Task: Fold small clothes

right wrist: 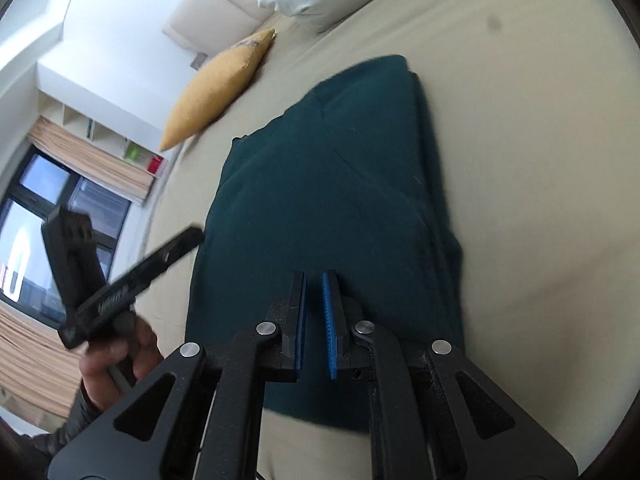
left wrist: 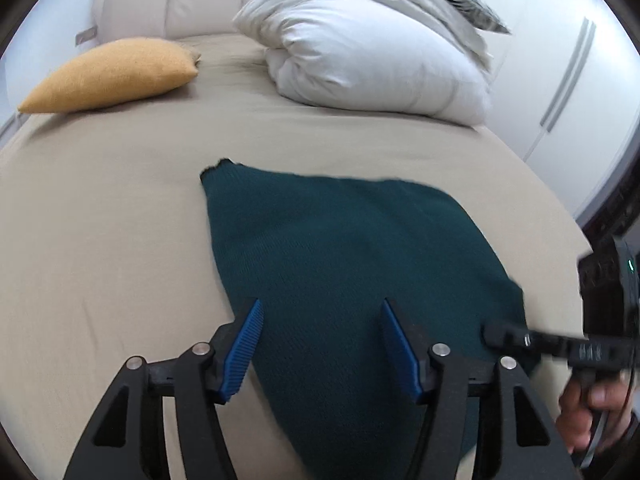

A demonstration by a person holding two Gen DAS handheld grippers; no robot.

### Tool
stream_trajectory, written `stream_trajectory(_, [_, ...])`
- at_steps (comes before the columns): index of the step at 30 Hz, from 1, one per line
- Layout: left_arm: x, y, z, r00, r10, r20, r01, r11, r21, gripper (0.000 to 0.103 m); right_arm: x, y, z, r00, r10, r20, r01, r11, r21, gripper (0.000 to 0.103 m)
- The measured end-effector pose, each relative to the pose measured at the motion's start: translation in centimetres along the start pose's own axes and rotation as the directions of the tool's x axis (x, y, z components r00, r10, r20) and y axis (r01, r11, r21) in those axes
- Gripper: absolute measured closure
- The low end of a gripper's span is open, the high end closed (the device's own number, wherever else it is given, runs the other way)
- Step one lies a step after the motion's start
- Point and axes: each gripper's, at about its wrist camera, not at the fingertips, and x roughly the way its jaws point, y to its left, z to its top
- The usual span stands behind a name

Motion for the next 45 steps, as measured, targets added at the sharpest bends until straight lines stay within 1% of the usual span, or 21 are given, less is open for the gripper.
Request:
stream_trajectory(3, [0.5, -1.6, -3.2, 0.998, 0.052, -0.021, -0.050, 0.996, 0.071, 0.038, -1.5, -1.1, -1.6, 0.999, -0.003, 0.042, 0.002, 0.999, 0.034, 0.095])
stream_trajectory(6, [0.2, -1.0, -3.9, 0.998, 0.049, -0.030, -0.048, 0.998, 0.037, 0.037, -1.8, -1.6, -2.7, 1.000, -0.003, 0.031, 0.001, 0.998, 0.057, 0.095])
stream_trajectory(9, [-1.1, -0.5, -5.0, 0.998, 0.035, -0.050, -0.033, 0.999, 0.037, 0.037, -3.7, -1.8, -4.3, 0.998, -0.047, 0.047, 0.046, 0.999, 0.023, 0.093])
stream_trajectory(12, [-2.7, 0.8, -5.6, 0.999, 0.046, -0.009, -0.046, 0.999, -0.005, 0.036, -6.3, -1.3, -3.8, 0.990, -0.087, 0.110, 0.087, 0.996, -0.002, 0.067])
stream_trajectory(13, [-2.9, 1.2, -5.6, 0.999, 0.049, -0.001, -0.049, 0.998, -0.027, 0.035, -7.1, -1.0, -3.3, 0.981, -0.121, 0.154, 0.123, 0.992, -0.004, 0.040])
stream_trajectory(14, [-3.1, 1.9, -5.3, 0.999, 0.049, 0.005, -0.048, 0.997, -0.058, 0.033, -7.9, -0.9, -3.0, 0.972, -0.135, 0.190, 0.138, 0.990, -0.003, 0.024])
stream_trajectory(15, [-3.0, 2.6, -4.8, 0.999, 0.041, 0.003, -0.041, 0.995, -0.090, 0.032, -8.5, -0.9, -2.2, 0.965, -0.137, 0.224, 0.143, 0.990, -0.008, 0.024])
stream_trajectory(18, [-2.2, 3.7, -3.3, 1.000, -0.008, -0.012, 0.006, 0.990, -0.140, 0.030, -7.9, -0.5, 0.9, 0.968, -0.120, 0.222, 0.127, 0.992, -0.019, 0.024])
stream_trajectory(20, [-1.1, 4.2, -2.5, 0.999, -0.044, -0.030, 0.038, 0.984, -0.173, 0.026, -6.2, -0.7, 3.3, 0.981, -0.092, 0.174, 0.096, 0.995, -0.017, 0.026])
stream_trajectory(22, [0.0, 4.8, -1.9, 0.996, -0.076, -0.045, 0.064, 0.972, -0.226, 0.025, -4.4, -1.3, 5.2, 0.986, -0.097, 0.133, 0.097, 0.995, 0.011, 0.029])
stream_trajectory(24, [1.1, 5.4, -1.5, 0.992, -0.115, -0.046, 0.097, 0.950, -0.296, 0.023, -1.9, -1.8, 6.9, 0.995, -0.077, 0.066, 0.076, 0.997, 0.024, 0.040])
stream_trajectory(27, [2.7, 5.3, -1.3, 0.986, -0.152, -0.063, 0.121, 0.931, -0.343, 0.017, 1.8, -3.4, 8.1, 0.994, -0.104, -0.045, 0.106, 0.993, 0.060, 0.054])
stream_trajectory(29, [3.5, 4.8, -1.0, 0.985, -0.160, -0.072, 0.127, 0.933, -0.337, 0.017, 2.8, -3.8, 8.6, 0.992, -0.116, -0.055, 0.119, 0.991, 0.055, 0.060])
stream_trajectory(31, [4.1, 4.2, -0.5, 0.981, -0.172, -0.088, 0.138, 0.941, -0.308, 0.029, 3.1, -3.5, 9.1, 0.989, -0.131, -0.068, 0.134, 0.990, 0.038, 0.064])
stream_trajectory(33, [4.6, 4.0, 0.0, 0.978, -0.175, -0.111, 0.135, 0.943, -0.303, 0.040, 3.3, -3.0, 9.0, 0.980, -0.177, -0.086, 0.177, 0.984, -0.006, 0.068])
stream_trajectory(36, [4.7, 3.7, 0.6, 0.978, -0.161, -0.132, 0.118, 0.951, -0.287, 0.048, 3.2, -1.4, 8.3, 0.958, -0.277, -0.078, 0.271, 0.960, -0.074, 0.074])
stream_trajectory(37, [4.5, 3.6, 0.6, 0.979, -0.154, -0.136, 0.110, 0.952, -0.285, 0.049, 3.2, -0.5, 7.9, 0.943, -0.325, -0.064, 0.317, 0.941, -0.115, 0.076])
stream_trajectory(38, [4.3, 3.5, 0.6, 0.979, -0.147, -0.138, 0.103, 0.954, -0.280, 0.053, 3.4, 1.0, 7.5, 0.918, -0.394, -0.039, 0.383, 0.907, -0.174, 0.078])
stream_trajectory(41, [2.9, 3.1, 0.5, 0.983, -0.118, -0.142, 0.078, 0.964, -0.255, 0.061, 2.7, 4.2, 5.7, 0.863, -0.505, 0.028, 0.492, 0.826, -0.276, 0.082])
stream_trajectory(43, [1.1, 2.7, 0.4, 0.986, -0.094, -0.140, 0.061, 0.973, -0.221, 0.064, 1.7, 5.9, 4.9, 0.854, -0.516, 0.064, 0.510, 0.805, -0.304, 0.083])
stream_trajectory(45, [-1.5, 2.6, -0.4, 0.990, -0.069, -0.122, 0.045, 0.981, -0.189, 0.064, 0.3, 8.3, 3.6, 0.864, -0.493, 0.100, 0.496, 0.801, -0.336, 0.084])
